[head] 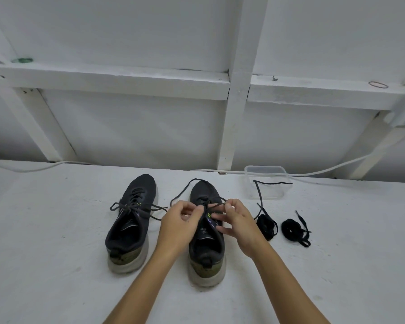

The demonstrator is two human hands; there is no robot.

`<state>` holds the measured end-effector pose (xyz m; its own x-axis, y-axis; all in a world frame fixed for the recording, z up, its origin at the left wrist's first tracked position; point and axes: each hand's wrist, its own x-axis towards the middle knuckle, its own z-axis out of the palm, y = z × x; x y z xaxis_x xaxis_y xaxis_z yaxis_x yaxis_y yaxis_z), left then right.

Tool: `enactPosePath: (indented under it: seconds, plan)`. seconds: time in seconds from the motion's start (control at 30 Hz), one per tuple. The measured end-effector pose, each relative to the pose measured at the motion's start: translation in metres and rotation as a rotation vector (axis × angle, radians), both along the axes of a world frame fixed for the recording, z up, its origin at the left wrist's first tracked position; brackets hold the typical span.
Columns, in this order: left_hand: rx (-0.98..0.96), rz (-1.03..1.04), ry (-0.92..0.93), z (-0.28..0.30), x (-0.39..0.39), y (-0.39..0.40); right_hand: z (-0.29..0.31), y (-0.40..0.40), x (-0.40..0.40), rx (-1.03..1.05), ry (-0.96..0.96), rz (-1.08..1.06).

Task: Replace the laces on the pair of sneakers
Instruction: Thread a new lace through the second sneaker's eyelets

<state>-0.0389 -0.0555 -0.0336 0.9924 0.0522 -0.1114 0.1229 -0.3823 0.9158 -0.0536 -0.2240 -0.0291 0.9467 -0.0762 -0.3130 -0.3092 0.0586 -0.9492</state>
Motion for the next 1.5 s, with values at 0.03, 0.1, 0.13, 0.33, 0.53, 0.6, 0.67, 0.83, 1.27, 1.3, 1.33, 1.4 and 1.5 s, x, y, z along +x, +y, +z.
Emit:
enactPosePath:
  seconds: [0.03, 0.1, 0.13, 0.33, 0.53, 0.6, 0.67, 0.83, 1.27, 1.3, 1.33, 1.4, 1.5]
  plan:
    - [0.011, -0.043, 0.001, 0.001, -0.002, -0.002, -0.001, 0.000, 0.001, 0.013, 0.002, 0.002]
    - [0.100, -0.055, -0.032, -0.002, -0.008, -0.008, -0.001, -0.001, 0.002, 0.029, 0.004, 0.007]
    - [0.146, -0.030, -0.069, -0.004, -0.011, -0.010, -0.001, -0.002, 0.003, 0.048, 0.002, -0.003]
    - [0.221, 0.102, -0.110, -0.008, -0.009, -0.001, 0.013, -0.038, 0.014, 0.350, -0.130, -0.327]
    - [0.302, -0.097, -0.021, 0.005, -0.009, -0.013, 0.017, -0.047, 0.015, 0.150, -0.085, -0.204]
    - [0.368, -0.179, 0.030, 0.008, -0.010, -0.020, 0.016, -0.041, 0.017, -0.215, -0.063, -0.047]
    - [0.362, -0.218, 0.067, 0.009, -0.008, -0.023, 0.017, -0.035, 0.019, -0.556, -0.087, 0.130]
    - [0.172, -0.204, 0.173, 0.011, -0.004, -0.014, 0.020, -0.026, 0.020, -0.780, -0.094, 0.384]
    - [0.184, -0.277, 0.295, 0.007, -0.012, -0.012, 0.050, -0.031, 0.030, 0.169, -0.222, 0.115]
    - [0.173, -0.278, 0.294, 0.006, -0.013, -0.010, 0.050, -0.033, 0.031, 0.292, -0.214, 0.057]
    - [0.164, -0.283, 0.278, 0.005, -0.013, -0.010, 0.049, -0.034, 0.032, 0.298, -0.188, 0.019]
    - [0.161, -0.288, 0.236, 0.004, -0.013, -0.013, 0.042, -0.034, 0.031, -0.028, -0.117, 0.022]
    - [0.212, -0.278, 0.231, 0.005, -0.012, -0.018, 0.028, -0.036, 0.026, -0.566, -0.054, 0.178]
